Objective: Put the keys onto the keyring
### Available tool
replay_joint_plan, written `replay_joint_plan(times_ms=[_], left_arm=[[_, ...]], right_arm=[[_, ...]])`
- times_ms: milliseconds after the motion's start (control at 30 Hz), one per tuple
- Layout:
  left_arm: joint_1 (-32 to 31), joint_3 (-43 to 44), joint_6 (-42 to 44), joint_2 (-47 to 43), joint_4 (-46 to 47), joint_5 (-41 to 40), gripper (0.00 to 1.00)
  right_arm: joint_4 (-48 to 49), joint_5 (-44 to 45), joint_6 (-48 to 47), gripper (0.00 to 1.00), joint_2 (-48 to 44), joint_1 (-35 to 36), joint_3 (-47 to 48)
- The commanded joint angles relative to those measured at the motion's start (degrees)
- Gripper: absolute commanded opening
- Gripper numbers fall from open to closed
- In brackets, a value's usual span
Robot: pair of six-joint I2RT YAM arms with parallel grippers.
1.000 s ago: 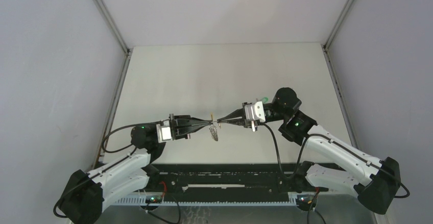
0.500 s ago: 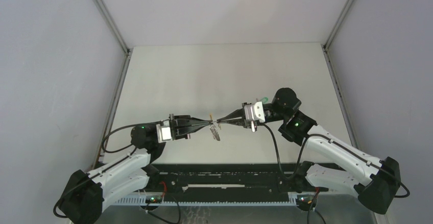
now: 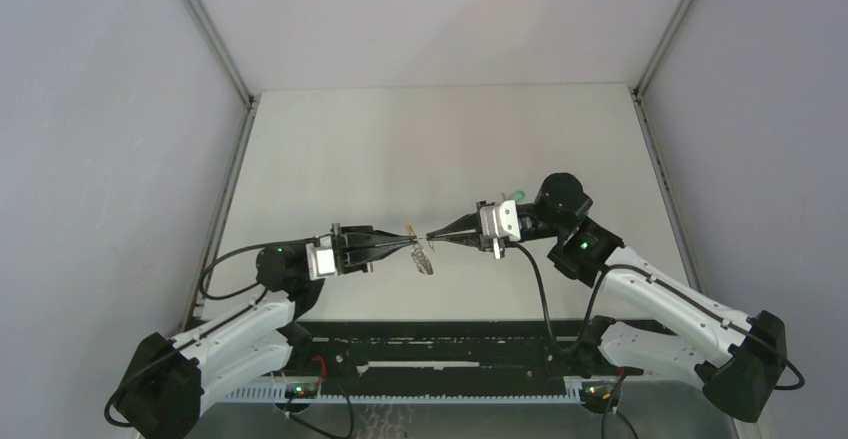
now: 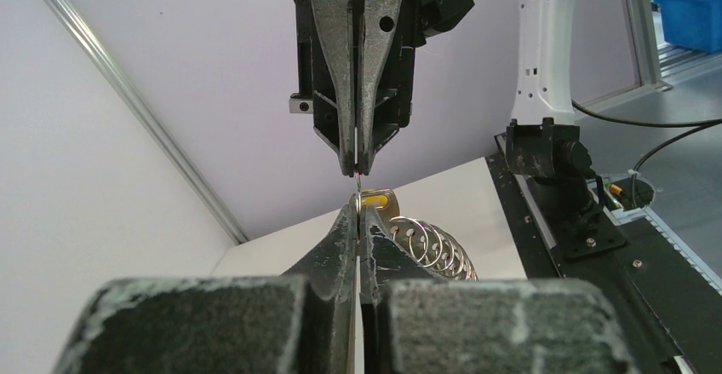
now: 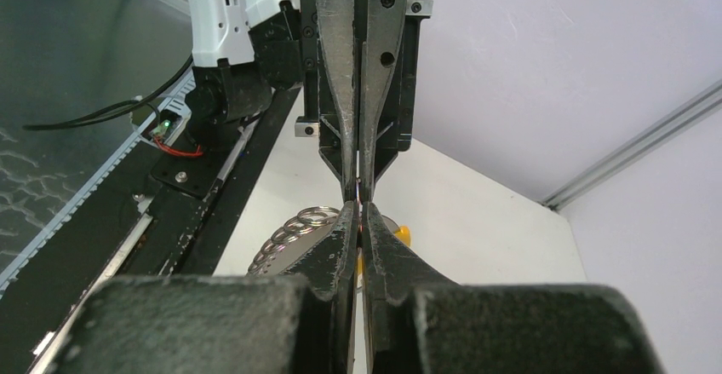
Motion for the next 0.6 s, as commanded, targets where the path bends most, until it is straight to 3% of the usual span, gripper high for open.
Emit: replay_joint_plan(times_ms=[0, 567], left_arm=[[-0.3, 3.1, -0.1, -0.4, 5.7, 0.4, 0.0], [-0.3, 3.5, -0.2, -0.2, 5.7, 1.0, 0.0]], right_arm=[[1.5, -0.1, -0.1, 0.0, -0.4, 0.3, 1.8], [2.4, -1.5, 0.7, 0.0, 0.5, 0.6, 1.8]])
